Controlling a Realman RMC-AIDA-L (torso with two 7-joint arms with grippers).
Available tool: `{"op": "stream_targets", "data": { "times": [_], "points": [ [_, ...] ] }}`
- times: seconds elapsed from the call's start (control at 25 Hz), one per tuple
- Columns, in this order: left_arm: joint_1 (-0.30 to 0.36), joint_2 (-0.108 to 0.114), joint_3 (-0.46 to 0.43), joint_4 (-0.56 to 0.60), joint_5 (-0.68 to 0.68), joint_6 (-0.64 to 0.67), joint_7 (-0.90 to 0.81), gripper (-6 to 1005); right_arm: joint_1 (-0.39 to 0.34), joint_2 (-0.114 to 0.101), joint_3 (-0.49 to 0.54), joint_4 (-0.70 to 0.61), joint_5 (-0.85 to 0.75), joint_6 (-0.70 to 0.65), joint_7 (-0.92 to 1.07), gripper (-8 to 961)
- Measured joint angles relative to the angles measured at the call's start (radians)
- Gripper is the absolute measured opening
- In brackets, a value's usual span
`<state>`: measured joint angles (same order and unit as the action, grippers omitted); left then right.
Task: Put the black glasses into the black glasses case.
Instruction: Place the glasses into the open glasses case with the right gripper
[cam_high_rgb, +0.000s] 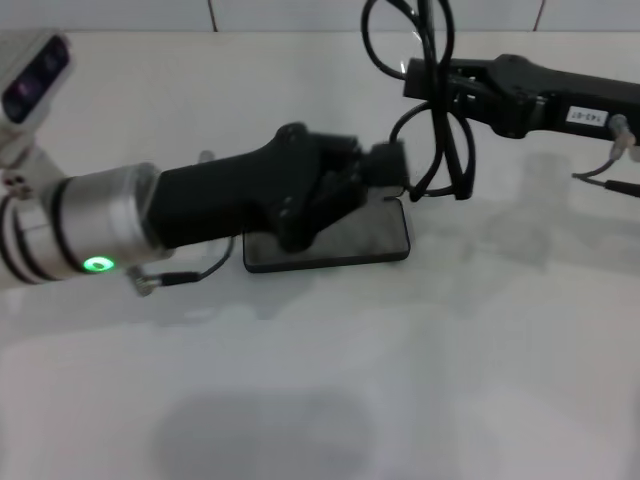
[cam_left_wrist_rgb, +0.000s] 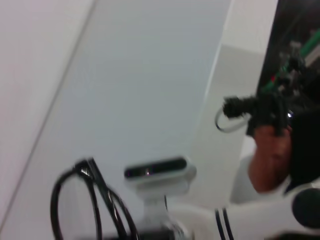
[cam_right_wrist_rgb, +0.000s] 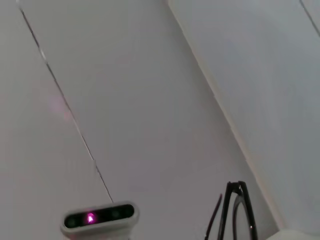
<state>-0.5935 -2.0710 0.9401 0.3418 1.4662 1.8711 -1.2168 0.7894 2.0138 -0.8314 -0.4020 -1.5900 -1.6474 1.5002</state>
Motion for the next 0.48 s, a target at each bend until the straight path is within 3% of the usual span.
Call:
{"op": "stream_targets", "data": {
  "times": [0.16,0.28,0.4,0.48],
  "points": [
    [0.054,0.038,0.003,0.086,0.095,0.012,-0.085,39,-0.041,-0.016,0.000,-0.067,-0.001,-0.008,-0.065,171],
    [0.112,0.067,-0.001,0.138,0.156,0.008,-0.131,40,-0.066,-0.045,-0.004,-0.138,-0.006,-0.058,-0.095,172],
    [0.176,0.078,-0.008,0.198,0.178,-0.014,-0.158,40,-0.101,-0.057,-0.030,-0.262,-0.048,-0.100,-0.130,173],
    [0.228,0.080,-0.029,0.239,0.180,-0.047,-0.162,105,-0.122,-0.055,-0.057,-0.359,-0.101,-0.101,-0.143,173]
  ]
}}
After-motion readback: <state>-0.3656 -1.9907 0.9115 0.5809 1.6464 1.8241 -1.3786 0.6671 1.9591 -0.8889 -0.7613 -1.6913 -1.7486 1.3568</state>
